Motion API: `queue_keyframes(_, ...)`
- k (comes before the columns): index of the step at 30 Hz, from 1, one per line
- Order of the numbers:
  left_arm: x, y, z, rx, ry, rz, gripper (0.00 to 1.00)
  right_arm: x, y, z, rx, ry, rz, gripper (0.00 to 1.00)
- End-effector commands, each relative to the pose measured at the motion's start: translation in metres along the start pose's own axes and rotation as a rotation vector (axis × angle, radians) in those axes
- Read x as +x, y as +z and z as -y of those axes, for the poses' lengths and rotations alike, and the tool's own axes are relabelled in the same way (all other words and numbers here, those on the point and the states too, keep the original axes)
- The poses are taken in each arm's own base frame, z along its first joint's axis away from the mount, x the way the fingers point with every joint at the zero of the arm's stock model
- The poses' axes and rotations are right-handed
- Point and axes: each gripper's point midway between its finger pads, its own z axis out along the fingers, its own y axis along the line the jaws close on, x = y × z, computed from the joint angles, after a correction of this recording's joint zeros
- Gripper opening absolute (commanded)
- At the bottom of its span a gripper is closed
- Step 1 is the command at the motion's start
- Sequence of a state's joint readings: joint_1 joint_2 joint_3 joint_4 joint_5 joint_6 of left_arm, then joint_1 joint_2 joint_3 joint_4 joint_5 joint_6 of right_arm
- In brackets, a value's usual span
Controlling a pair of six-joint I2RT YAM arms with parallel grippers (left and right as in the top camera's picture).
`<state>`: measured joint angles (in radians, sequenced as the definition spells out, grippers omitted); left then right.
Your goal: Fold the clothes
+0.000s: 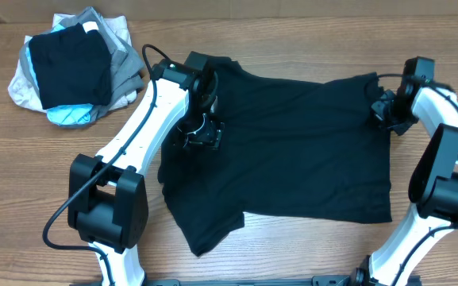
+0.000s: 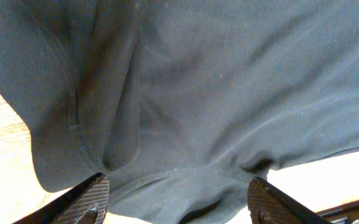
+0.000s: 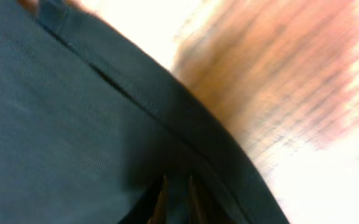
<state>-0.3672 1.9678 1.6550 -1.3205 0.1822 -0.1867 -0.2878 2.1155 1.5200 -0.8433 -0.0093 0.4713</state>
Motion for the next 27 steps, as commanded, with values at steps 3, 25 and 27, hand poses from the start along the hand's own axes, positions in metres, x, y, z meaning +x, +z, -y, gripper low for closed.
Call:
queue_keyframes(3, 0.004, -0.001, 0.005, -0.020, 0.030, 0.004, 0.74, -0.033, -0.065, -0.017, -0.011, 0.082, 0.044, 0.16)
queue_keyframes(25, -0.081, 0.010, -0.075, -0.092, -0.001, 0.241, 0.79, 0.113, -0.171, -0.123, -0.233, -0.410, -0.210, 0.60)
queue_keyframes(27, -0.087, 0.013, -0.069, -0.091, 0.014, 0.256, 0.78, 0.118, -0.168, -0.125, -0.178, -0.407, -0.182, 0.60)
